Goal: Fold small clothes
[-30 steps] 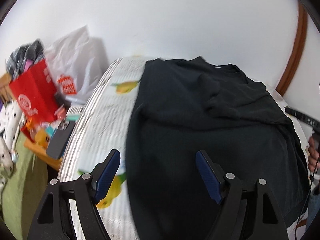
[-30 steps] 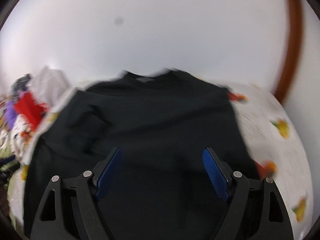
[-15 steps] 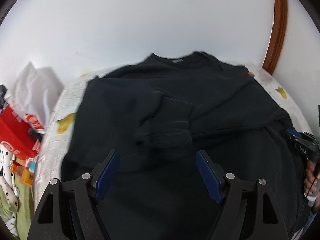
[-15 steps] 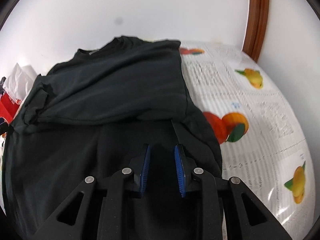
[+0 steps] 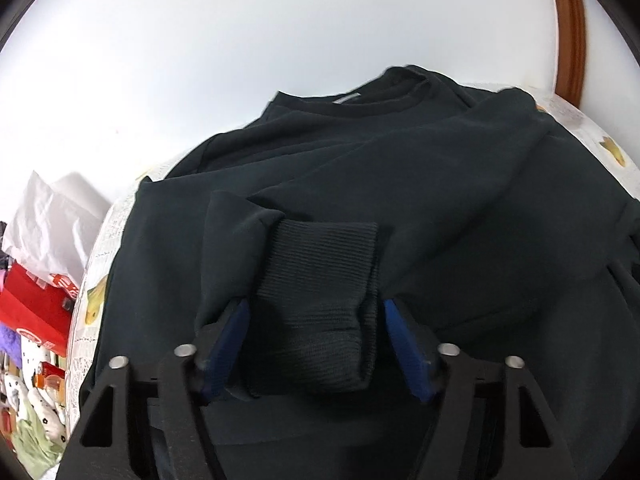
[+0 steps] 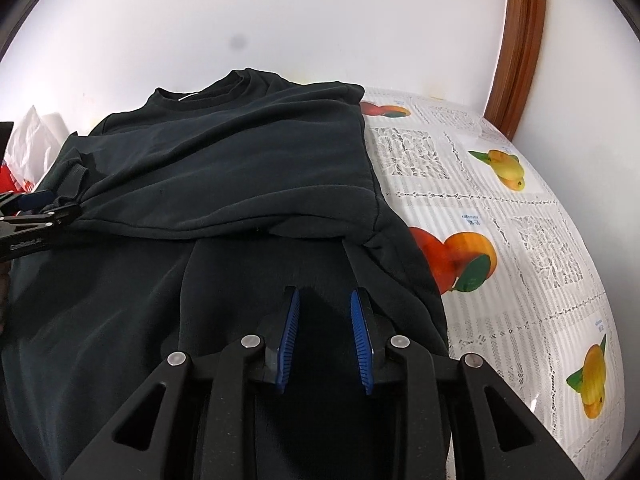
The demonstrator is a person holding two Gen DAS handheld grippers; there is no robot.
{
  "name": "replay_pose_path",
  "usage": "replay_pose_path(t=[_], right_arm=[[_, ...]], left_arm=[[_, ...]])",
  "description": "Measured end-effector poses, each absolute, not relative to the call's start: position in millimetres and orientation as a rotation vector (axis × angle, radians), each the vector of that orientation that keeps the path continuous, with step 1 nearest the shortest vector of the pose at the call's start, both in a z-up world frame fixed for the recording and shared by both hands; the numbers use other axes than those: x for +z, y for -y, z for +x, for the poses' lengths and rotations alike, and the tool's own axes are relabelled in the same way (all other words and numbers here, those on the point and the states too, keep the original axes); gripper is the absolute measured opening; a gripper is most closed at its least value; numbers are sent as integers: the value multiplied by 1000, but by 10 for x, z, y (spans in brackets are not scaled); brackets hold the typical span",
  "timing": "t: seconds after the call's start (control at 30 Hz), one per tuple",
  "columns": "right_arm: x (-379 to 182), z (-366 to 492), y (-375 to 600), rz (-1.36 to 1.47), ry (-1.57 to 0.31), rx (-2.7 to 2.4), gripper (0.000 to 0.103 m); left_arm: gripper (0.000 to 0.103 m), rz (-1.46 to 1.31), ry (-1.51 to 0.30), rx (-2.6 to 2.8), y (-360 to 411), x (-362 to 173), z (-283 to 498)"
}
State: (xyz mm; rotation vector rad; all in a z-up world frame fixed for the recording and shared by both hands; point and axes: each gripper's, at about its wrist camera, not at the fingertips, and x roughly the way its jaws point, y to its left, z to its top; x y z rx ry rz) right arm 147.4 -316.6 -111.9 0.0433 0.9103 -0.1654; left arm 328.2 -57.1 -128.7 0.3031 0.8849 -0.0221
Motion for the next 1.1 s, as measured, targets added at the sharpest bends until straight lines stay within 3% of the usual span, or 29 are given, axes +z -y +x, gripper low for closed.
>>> replay_pose_path(t=[0.03,0.07,0.1,0.17,0.63,0.83,1.1], right_arm=[[-1119,1474,3163,43,-910,-166,27],[-1120,1477,3163,41,-910,-167,27],[-1120,1477,3163,38,-910,-168,27],[-1119,1477,3161,33,-910,-171,27],[-891,1459,3130,101,-922,-113,30],[-482,1569,3052,78,-786,-119,55],[-869,2097,3297,91,-881,-250,55]], left_arm=[[47,308,-885,-16,558,-1279,3286],[29,320,-883,0,535,-1260,3288],[19,325,-880,14,505,-1240,3287],[16,275,-886,-13,393,-1154,3278],[13,-106,-847,-25,-926,-728,3219],[13,-200,-905,-61,-1215,-1002,3241],[20,-147,-898,-42,-1213,-1074,3166]])
